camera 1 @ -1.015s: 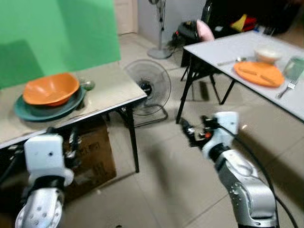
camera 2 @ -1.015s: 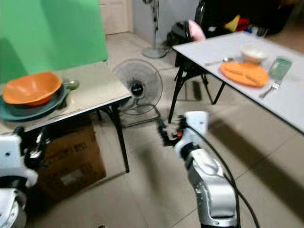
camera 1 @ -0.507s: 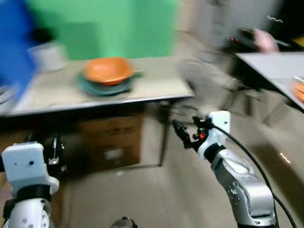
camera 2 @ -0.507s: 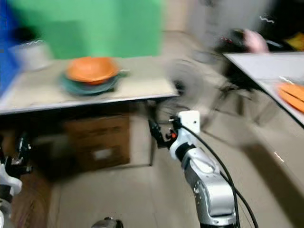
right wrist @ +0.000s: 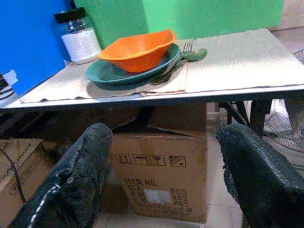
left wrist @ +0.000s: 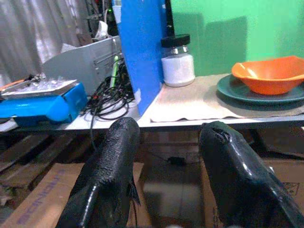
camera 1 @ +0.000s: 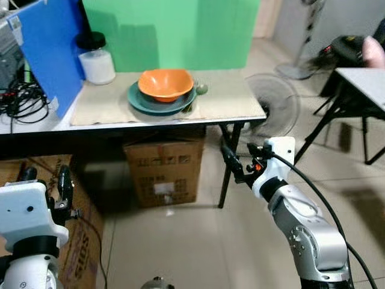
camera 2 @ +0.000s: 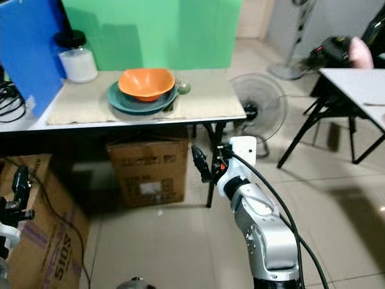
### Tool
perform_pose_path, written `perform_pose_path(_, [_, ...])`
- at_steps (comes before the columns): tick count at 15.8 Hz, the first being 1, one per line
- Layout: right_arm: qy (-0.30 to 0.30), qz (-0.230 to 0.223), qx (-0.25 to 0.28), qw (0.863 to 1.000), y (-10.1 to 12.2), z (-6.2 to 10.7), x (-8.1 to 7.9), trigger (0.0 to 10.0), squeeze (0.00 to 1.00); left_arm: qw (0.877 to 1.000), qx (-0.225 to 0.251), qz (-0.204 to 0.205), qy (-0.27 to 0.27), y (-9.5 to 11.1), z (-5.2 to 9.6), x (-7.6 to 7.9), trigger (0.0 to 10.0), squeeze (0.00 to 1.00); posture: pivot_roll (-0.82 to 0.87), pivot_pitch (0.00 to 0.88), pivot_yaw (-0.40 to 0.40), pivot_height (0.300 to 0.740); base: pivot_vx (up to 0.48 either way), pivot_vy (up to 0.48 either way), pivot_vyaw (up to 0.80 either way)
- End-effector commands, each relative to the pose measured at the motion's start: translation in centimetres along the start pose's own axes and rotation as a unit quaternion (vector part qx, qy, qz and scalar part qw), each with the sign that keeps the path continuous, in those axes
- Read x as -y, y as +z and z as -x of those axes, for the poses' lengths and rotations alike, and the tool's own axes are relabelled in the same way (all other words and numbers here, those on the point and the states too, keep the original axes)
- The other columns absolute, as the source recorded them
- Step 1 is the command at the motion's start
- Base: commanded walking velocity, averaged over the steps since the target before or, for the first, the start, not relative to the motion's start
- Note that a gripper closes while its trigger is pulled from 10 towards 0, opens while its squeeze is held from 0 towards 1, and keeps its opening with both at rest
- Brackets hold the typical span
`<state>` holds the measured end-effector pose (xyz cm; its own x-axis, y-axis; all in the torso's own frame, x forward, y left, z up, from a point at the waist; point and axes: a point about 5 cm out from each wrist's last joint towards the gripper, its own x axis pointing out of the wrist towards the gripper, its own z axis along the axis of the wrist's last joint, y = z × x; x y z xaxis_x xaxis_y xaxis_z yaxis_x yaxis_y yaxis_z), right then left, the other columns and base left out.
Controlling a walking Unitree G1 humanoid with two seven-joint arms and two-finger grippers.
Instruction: Setting the table
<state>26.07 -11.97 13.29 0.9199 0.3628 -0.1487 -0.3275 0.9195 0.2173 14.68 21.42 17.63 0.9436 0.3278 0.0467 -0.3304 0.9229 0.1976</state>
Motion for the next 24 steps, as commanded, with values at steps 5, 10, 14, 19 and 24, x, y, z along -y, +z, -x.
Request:
perform_pose_path(5, [-0.001,-0.01,0.01,1.0,0.2,-0.4,0.1,10.0,0.0,1.0,0.015,-0.001,0.018,0.6,0.1,-0.7,10.0,0.0,0.04,0.0,-0.008,0.74,0.322,0.0,0.0])
perform_pose_path(10, [0.015,-0.003,0.003,1.0,0.2,-0.7,-0.3,10.0,0.0,1.0,0.013,-0.002,0.026,0.5,0.3,-0.9,10.0,0.0,0.05,0.0,-0.023,0.74,0.395,0.0,0.0])
perform_pose_path(14, [0.035,0.002,0.013,0.999,0.7,-0.4,-0.9,10.0,0.0,1.0,0.019,-0.005,0.009,0.7,-0.1,-0.4,10.0,0.0,0.04,0.0,-0.005,0.74,0.397,0.0,0.6])
perform_pose_path(19, [-0.013,-0.009,0.082,0.997,3.7,-0.2,0.8,10.0,0.0,0.997,0.057,-0.001,-0.058,1.7,-2.7,1.7,10.0,0.0,0.0,0.0,0.04,0.74,0.397,0.0,0.16])
perform_pose_path(24, [-0.054,0.048,0.067,0.995,4.9,3.4,3.2,10.0,0.0,0.978,0.075,0.036,-0.193,2.1,-6.6,6.5,10.0,0.0,-0.09,0.0,0.099,0.74,0.386,0.0,0.0])
